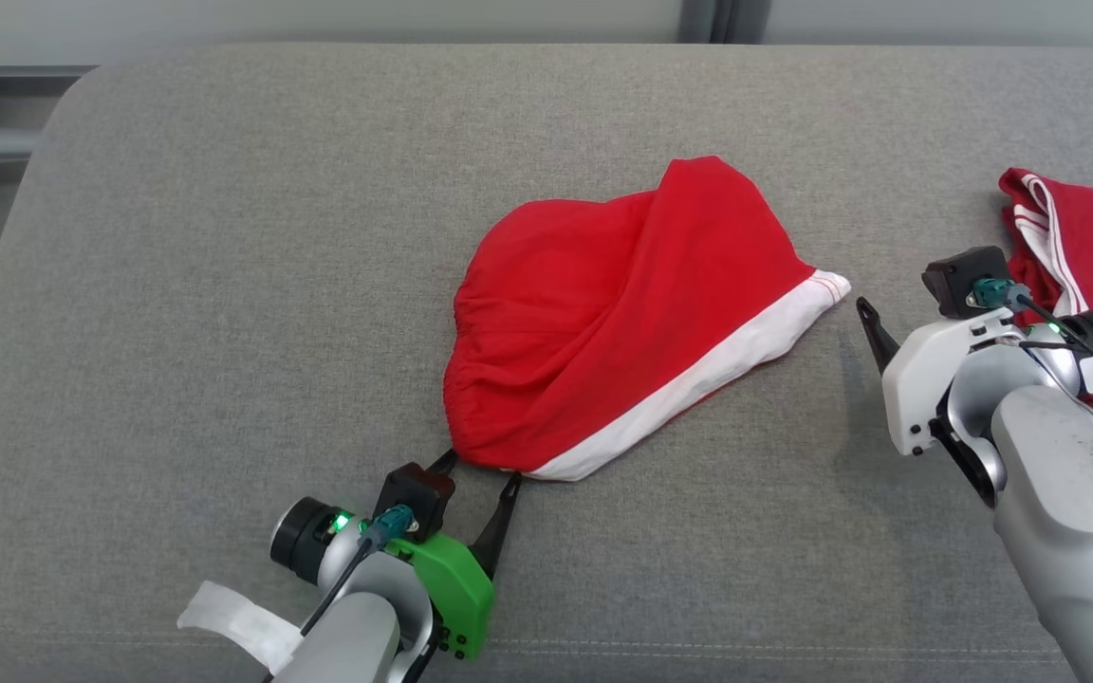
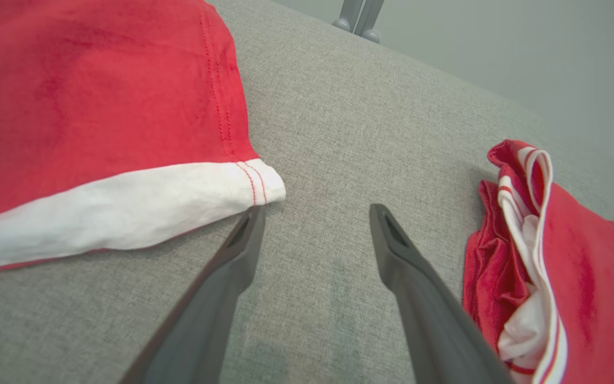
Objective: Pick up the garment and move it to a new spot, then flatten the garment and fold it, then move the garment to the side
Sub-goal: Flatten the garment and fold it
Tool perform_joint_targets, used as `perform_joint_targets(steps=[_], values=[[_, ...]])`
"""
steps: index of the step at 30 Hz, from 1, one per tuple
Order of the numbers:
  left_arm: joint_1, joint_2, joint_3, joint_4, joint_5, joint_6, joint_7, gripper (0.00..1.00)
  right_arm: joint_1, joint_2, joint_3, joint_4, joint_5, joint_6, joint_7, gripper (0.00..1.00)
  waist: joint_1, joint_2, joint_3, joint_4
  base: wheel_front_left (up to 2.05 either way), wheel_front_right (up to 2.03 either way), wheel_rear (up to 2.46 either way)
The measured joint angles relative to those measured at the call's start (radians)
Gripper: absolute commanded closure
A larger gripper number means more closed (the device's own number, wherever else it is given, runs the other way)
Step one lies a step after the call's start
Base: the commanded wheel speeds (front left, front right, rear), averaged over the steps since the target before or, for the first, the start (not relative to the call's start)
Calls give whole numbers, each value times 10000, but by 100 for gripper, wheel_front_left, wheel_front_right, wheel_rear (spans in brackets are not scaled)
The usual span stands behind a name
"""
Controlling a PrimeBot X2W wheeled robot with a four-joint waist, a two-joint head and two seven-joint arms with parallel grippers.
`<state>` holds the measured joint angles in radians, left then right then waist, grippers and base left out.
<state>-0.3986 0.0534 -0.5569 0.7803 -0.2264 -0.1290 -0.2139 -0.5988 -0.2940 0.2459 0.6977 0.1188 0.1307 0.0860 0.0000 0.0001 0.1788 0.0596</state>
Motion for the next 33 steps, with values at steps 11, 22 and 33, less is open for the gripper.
perform_joint_targets(steps=[11,22,33], values=[[-323,-19,-1388,-31,-1216,-2,-339,62,-634,98,729,1239,374,2,-663,0,0,0,289,292,0,0,0],[-497,174,-1929,-230,-1776,-2,-439,89,-1274,84,640,2261,1020,2,-1114,0,0,0,490,399,0,0,0],[-767,228,-1971,-433,-1929,-2,-472,100,-1870,291,1162,3081,1854,4,-848,100,0,0,1028,629,0,0,0]])
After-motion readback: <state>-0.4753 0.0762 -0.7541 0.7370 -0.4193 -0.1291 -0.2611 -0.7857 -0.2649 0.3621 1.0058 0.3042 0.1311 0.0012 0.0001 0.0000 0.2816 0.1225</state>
